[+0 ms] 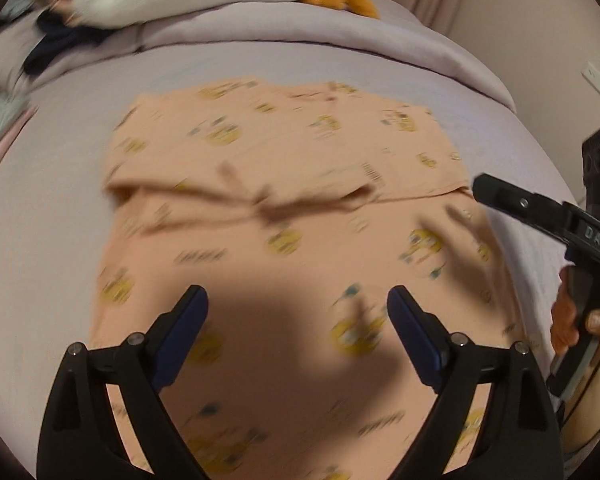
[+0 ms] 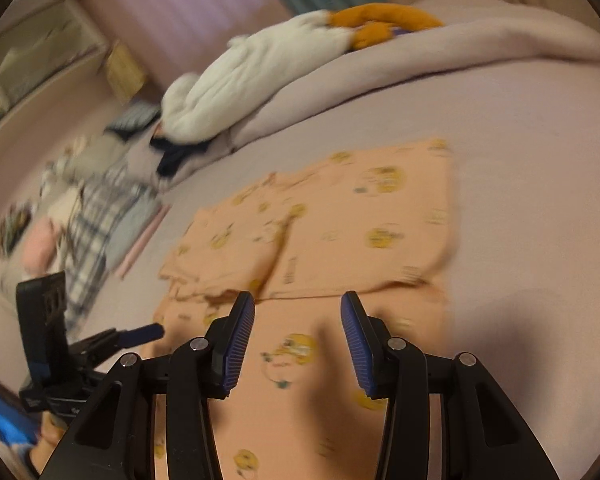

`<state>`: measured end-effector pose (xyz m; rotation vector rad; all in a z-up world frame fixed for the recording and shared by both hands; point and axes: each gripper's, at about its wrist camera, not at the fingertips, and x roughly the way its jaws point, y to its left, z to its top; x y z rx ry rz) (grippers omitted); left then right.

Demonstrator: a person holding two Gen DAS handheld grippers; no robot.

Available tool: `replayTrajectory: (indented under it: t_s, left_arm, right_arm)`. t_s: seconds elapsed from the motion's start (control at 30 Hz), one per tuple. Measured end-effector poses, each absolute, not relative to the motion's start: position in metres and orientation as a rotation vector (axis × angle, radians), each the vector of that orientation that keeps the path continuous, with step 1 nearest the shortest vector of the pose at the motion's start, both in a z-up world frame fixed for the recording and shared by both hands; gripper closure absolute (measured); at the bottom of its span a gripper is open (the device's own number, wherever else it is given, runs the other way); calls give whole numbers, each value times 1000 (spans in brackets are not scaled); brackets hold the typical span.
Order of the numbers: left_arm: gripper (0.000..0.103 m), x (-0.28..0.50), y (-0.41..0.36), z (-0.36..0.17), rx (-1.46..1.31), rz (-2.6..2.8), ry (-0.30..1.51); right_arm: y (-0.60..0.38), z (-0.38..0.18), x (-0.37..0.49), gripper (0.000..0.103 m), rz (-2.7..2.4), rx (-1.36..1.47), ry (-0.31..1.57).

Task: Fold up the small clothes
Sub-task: 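Fold the held sleeve across the shirt body with the left gripper and release, then pinch the folded sleeve edge with the right gripper and straighten it along the body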

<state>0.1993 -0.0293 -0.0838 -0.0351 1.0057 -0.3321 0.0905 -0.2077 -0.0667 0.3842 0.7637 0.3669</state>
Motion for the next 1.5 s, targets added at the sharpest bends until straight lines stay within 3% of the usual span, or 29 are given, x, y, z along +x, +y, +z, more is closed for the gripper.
replayTrajectory:
  t_s: [0.27,0.5,0.53,0.57,0.6,0.63,0.83,1.03,1.07,1.13,1.17,1.33,1.5]
  left_arm:
    - [12,177,9,-87,-153,-326,982]
    - [12,170,20,-89,-192,-340,961]
    - [12,170,23,-89,-194,-340,958]
    - [12,170,24,-89,-199,-341,957]
    - [12,170,27,-89,-209,-345,956]
    - [12,169,28,-89,-214,-347,954]
    - [12,164,35,-88,-237,-342,946]
    - [12,163,39,-91,-247,-327,956]
    - [12,162,40,-92,-250,-326,958]
    - [12,162,40,-91,-249,-321,957]
    - [12,162,39,-91,-247,-319,958]
    - [12,159,39,-91,-236,-306,966]
    - [12,159,43,-94,-249,-290,980]
  right_arm:
    - [-82,-46,113,55,588,-81,756]
    - [-32,-64,133,54,515,-405,781]
    - [-30,-67,138,56,498,-420,791]
    - [-31,-70,141,69,478,-436,799]
    - [-35,-71,143,90,474,-430,808]
    - [-41,-71,144,92,473,-400,814]
    - [-117,-53,143,93,399,17,762]
    - [-218,-88,126,93,360,526,784]
    - [-227,-96,125,89,359,576,808]
    - [-236,-106,127,71,373,656,822]
    - [-240,-109,127,56,374,696,816]
    - [-245,-111,131,53,418,802,772]
    - [-228,-112,150,54,360,659,886]
